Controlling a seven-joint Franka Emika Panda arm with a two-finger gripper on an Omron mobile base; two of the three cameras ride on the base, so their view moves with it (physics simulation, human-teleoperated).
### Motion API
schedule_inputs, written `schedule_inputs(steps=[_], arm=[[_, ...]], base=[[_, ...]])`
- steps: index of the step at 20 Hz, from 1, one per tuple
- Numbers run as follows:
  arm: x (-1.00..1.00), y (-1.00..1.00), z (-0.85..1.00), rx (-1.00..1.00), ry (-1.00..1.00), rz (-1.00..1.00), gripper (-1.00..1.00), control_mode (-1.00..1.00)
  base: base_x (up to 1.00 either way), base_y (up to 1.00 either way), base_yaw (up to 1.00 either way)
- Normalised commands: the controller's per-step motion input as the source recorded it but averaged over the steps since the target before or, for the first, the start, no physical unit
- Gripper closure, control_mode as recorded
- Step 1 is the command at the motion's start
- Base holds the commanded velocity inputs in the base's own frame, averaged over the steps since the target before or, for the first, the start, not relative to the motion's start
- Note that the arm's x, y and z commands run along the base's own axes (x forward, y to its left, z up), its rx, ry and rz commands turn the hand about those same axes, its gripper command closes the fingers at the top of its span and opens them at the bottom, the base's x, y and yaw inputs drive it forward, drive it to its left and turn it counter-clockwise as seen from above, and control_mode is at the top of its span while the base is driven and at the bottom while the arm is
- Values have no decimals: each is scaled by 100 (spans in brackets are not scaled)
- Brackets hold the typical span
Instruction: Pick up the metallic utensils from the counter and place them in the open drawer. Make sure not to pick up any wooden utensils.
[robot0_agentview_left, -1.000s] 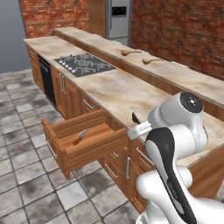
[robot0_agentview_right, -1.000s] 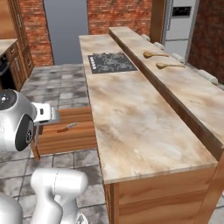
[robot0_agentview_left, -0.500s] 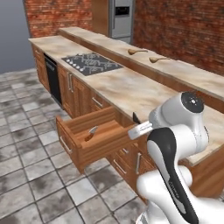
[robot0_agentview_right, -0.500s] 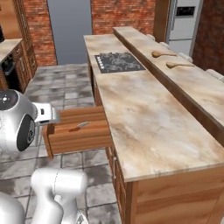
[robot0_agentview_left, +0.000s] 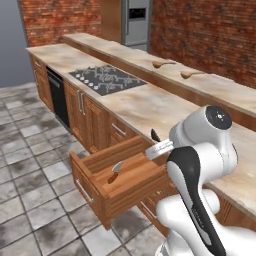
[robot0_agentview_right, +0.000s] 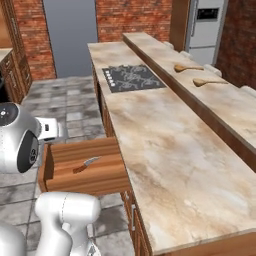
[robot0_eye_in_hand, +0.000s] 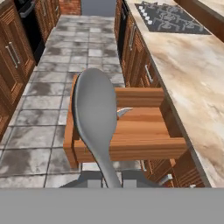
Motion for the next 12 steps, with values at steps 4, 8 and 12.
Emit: schedule_inputs(steps=[4, 8, 12], arm=[[0, 0, 0, 0, 0, 0, 100, 100], [0, 0, 0, 0, 0, 0, 100, 100], [0, 0, 0, 0, 0, 0, 100, 100]], base=[[36, 0, -10], [0, 0, -4], [0, 0, 0]])
